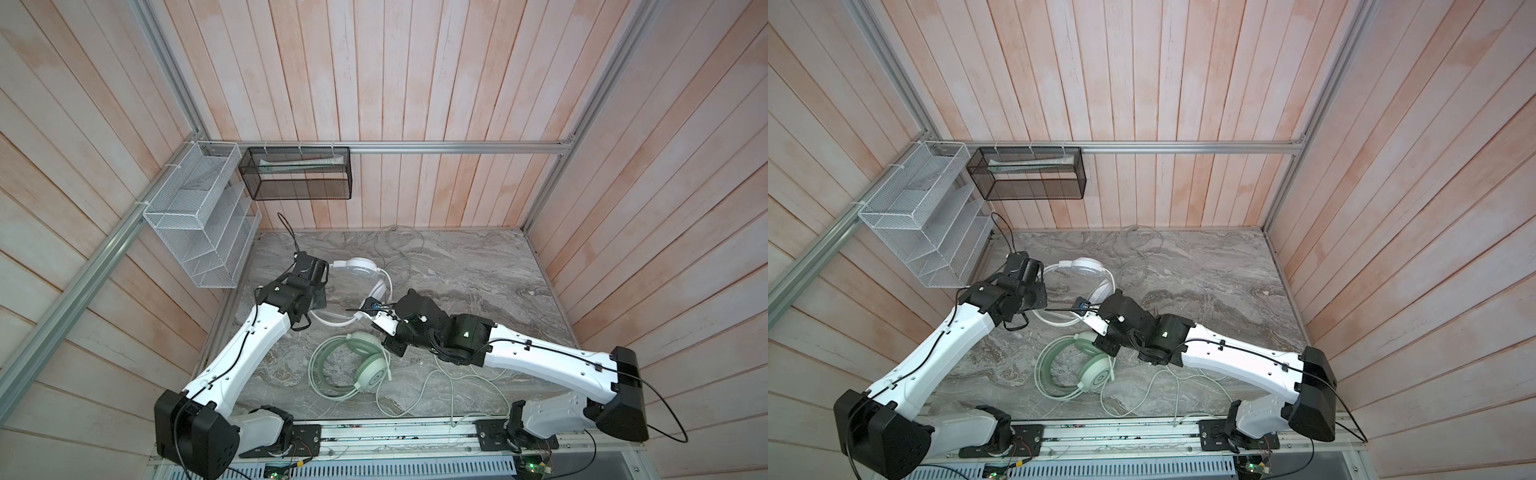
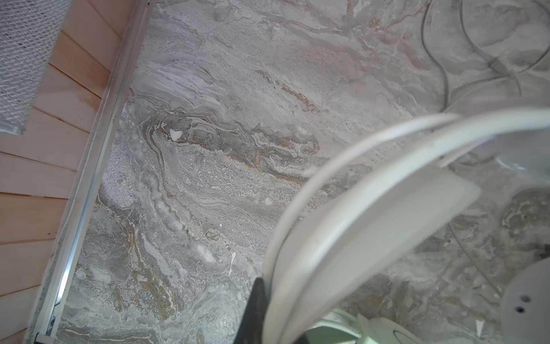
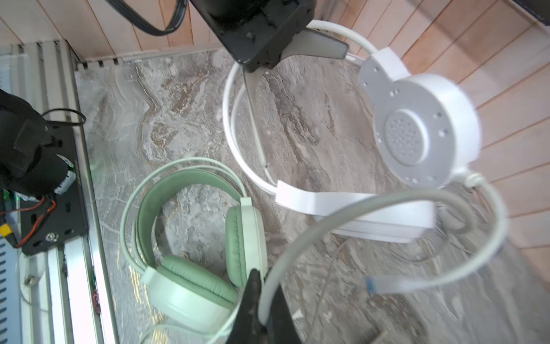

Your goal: Wrap the headphones

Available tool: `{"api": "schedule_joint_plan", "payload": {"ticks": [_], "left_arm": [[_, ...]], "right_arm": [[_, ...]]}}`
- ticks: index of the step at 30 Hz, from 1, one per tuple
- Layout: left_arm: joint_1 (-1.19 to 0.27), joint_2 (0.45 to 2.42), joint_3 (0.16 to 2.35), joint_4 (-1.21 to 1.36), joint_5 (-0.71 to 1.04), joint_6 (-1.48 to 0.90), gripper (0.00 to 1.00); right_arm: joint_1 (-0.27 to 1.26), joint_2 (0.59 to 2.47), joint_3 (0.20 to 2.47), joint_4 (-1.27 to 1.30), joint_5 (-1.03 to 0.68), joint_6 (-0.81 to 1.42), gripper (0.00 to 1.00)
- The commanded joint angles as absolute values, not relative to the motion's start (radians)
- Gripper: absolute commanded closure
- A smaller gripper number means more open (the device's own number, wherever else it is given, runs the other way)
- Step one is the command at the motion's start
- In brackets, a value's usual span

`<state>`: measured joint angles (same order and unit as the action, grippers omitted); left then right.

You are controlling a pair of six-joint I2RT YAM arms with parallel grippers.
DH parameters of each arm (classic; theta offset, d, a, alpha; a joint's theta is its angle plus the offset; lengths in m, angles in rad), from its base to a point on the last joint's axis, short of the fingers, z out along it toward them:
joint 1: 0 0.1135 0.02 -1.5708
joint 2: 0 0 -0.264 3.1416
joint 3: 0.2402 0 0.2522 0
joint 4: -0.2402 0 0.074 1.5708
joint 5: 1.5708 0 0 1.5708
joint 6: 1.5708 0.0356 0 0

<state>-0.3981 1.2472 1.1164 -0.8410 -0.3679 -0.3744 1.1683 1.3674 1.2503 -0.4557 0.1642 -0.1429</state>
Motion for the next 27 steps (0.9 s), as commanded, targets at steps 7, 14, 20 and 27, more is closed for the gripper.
{"api": "schedule_joint_plan", "payload": {"ticks": [7, 14, 20, 27], "left_arm": [[-0.505, 1.008, 0.909, -0.529, -0.515, -0.149, 1.00], [-0.571, 0.918, 0.831, -0.414, -0.438, -0.016, 1.00], [-0.638, 0.887, 0.795, -0.366, -0.412, 0.038, 1.00], [-0.650, 0.848, 0.775, -0.337, -0.328, 0.055, 1.00]], "right_arm": [[1.164, 1.324, 1.470, -0.798, 0.472, -0.234, 1.00], [1.166, 1.421, 1.608, -0.816, 0.555, -0.291, 1.00], [1.172, 1.499, 1.716, -0.781, 0.550, -0.359, 1.00], [1.173, 1.514, 1.736, -0.685, 0.391, -0.460, 1.00]]}}
